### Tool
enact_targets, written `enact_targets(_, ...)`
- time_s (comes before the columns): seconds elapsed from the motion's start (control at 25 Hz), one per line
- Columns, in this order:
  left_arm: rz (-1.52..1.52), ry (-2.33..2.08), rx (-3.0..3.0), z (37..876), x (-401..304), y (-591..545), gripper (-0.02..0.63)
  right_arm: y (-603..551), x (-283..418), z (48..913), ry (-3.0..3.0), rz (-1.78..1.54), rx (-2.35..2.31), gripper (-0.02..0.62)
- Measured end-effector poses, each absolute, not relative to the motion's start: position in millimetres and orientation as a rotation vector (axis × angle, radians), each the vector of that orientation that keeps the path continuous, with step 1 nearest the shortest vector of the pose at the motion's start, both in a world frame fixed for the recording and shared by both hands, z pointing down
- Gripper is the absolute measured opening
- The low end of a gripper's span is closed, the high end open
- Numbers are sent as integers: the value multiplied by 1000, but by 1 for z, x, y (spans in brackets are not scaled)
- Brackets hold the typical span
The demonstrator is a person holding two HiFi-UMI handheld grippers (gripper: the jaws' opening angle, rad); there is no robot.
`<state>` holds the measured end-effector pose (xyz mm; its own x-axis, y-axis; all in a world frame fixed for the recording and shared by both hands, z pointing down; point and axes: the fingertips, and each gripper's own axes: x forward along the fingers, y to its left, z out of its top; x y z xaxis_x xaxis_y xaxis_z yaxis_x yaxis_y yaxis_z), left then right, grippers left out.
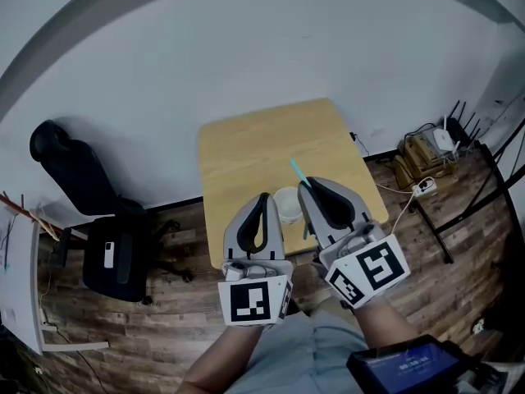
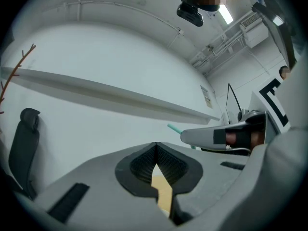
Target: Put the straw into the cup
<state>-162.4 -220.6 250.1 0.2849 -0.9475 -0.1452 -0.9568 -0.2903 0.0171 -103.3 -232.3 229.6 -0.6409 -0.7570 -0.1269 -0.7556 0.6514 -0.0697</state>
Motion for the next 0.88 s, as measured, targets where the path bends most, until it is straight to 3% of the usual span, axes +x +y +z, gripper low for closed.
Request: enact_targets(0.88, 157, 1917, -2508, 284, -170, -296, -2, -313, -111, 255, 2782, -113, -1230, 25)
